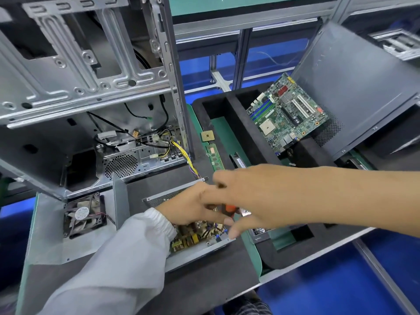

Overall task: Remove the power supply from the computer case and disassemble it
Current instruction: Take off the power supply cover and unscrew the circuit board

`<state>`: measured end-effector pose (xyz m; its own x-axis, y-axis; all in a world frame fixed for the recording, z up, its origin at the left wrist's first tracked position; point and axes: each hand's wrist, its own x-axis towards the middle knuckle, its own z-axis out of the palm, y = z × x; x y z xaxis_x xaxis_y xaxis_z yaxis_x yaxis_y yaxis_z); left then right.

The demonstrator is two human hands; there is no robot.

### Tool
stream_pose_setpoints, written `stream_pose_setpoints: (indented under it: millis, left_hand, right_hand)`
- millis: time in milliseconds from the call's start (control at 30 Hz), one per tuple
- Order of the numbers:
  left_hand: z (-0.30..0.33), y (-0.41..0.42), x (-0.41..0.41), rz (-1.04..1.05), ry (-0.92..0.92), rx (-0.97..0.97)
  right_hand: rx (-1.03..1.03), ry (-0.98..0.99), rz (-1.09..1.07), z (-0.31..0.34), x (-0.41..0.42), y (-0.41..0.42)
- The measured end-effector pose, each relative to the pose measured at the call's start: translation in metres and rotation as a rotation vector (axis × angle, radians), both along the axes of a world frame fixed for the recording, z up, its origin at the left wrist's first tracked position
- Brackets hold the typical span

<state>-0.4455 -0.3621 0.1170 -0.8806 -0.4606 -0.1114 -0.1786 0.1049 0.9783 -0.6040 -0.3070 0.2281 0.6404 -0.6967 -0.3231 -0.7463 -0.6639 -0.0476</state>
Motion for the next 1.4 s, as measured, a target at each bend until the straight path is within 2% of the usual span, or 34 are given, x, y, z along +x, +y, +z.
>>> stream_pose_setpoints:
  millis: [67, 133, 233, 433, 533, 633, 700, 833, 900, 933, 1033, 1133, 1267, 1333, 1400]
  left_hand:
    - [-0.001, 0.001, -0.001, 0.018, 0.036, 0.026]
    - [-0.001, 0.0, -0.002, -0.013, 0.046, 0.036]
    - [0.005, 0.004, -0.004, -0.052, 0.029, 0.051]
    - [0.0, -0.001, -0.003, -0.055, -0.079, 0.003]
    - [0.0, 0.001, -0.005, -0.055, -0.024, 0.031]
    - [-0.002, 0.0, -0.005, -0.037, -0.011, 0.057]
    - [-0.003, -0.002, -0.006, -0.035, -0.005, 0.033]
    - [0.003, -0.001, -0.006, -0.057, -0.013, 0.019]
    - [0.003, 0.002, -0.006, -0.043, -0.022, 0.029]
    - [0.0, 0.003, -0.005, -0.04, -0.026, 0.031]
    - [-0.001, 0.003, -0.006, -0.025, -0.025, 0.004]
    - [0.002, 0.0, -0.006, -0.015, -0.009, 0.039]
    - [0.002, 0.002, -0.007, -0.033, -0.06, 0.005]
    - [-0.001, 0.004, -0.007, -0.011, -0.049, 0.011]
    - [-0.001, 0.004, -0.007, -0.018, -0.077, -0.002]
  right_hand:
    - [-0.153, 0.051, -0.126, 0.001, 0.004, 0.0]
    - [-0.238, 0.144, -0.142, -0.004, 0.009, 0.001]
    - [-0.163, 0.133, -0.062, -0.01, 0.009, 0.003]
    - [0.133, 0.1, 0.04, 0.004, -0.002, 0.001]
    - [-0.04, 0.071, -0.104, 0.007, 0.001, 0.0]
    - [-0.242, 0.197, -0.128, 0.005, 0.011, 0.003]
    - [-0.204, 0.189, -0.087, -0.003, 0.01, 0.005]
    - [0.038, 0.04, -0.046, 0.004, -0.002, 0.007]
    - [-0.004, 0.016, -0.07, 0.01, -0.002, 0.007]
    - [-0.089, 0.035, -0.112, 0.01, 0.0, 0.006]
    - [-0.256, 0.18, -0.138, 0.004, 0.009, 0.006]
    - [-0.182, 0.185, -0.097, -0.003, 0.009, 0.006]
    - [0.055, 0.066, -0.059, 0.01, -0.001, 0.004]
    - [-0.01, 0.073, -0.09, 0.013, 0.003, 0.003]
    - [-0.176, 0.139, -0.14, 0.009, 0.011, 0.004]
